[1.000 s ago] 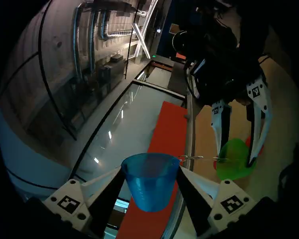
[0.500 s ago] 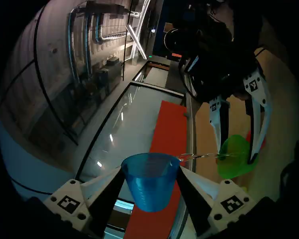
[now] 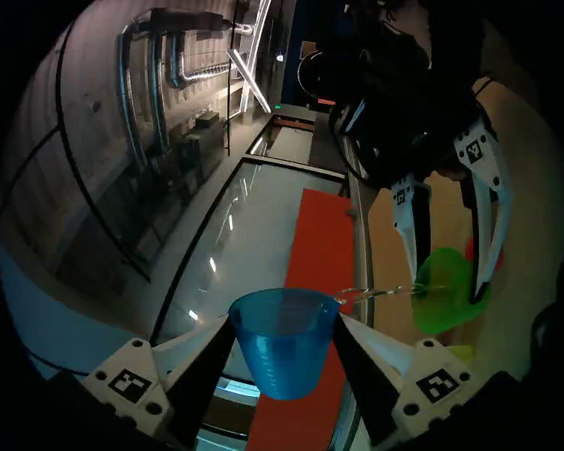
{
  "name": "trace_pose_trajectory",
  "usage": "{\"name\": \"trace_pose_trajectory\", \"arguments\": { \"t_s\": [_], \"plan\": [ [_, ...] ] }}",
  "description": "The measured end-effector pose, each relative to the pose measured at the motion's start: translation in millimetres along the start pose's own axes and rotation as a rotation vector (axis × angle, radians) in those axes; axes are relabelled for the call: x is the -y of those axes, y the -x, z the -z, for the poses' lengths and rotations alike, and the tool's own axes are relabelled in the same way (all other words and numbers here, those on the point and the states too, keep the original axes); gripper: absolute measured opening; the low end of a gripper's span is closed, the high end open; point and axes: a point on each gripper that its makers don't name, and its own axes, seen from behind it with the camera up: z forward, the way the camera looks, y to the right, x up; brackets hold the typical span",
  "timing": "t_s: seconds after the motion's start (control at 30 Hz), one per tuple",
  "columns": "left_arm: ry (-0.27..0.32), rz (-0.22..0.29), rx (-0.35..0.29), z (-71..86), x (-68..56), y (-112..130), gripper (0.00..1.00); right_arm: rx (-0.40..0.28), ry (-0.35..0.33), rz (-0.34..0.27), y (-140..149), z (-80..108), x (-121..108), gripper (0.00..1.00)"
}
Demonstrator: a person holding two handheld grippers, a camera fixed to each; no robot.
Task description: Pour water
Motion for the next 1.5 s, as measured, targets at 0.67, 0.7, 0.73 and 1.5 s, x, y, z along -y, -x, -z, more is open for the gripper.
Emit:
{"name": "trace_pose_trajectory", "arguments": {
  "t_s": [0.67, 0.7, 0.73, 1.5],
  "plan": [
    [-0.009, -0.066, -0.005, -1.7, 5.5, -5.3, 0.86, -0.008, 0.009, 0.0, -1.8, 1.6, -2.8, 0.91],
    [-0.009, -0.069, -0.005, -1.7, 5.7, -5.5, 0.86, -0.009, 0.01, 0.0, -2.0, 1.5, -3.0, 0.91],
    [-0.01, -0.074, -0.006, -1.6, 5.9, -5.7, 0.86, -0.009, 0.01, 0.001, -2.2, 1.4, -3.2, 0.91],
    [-0.034, -0.173, -0.021, -3.0, 15.4, -14.0, 0.86, -0.014, 0.014, 0.007, -5.5, 2.5, -4.7, 0.91]
  ]
}}
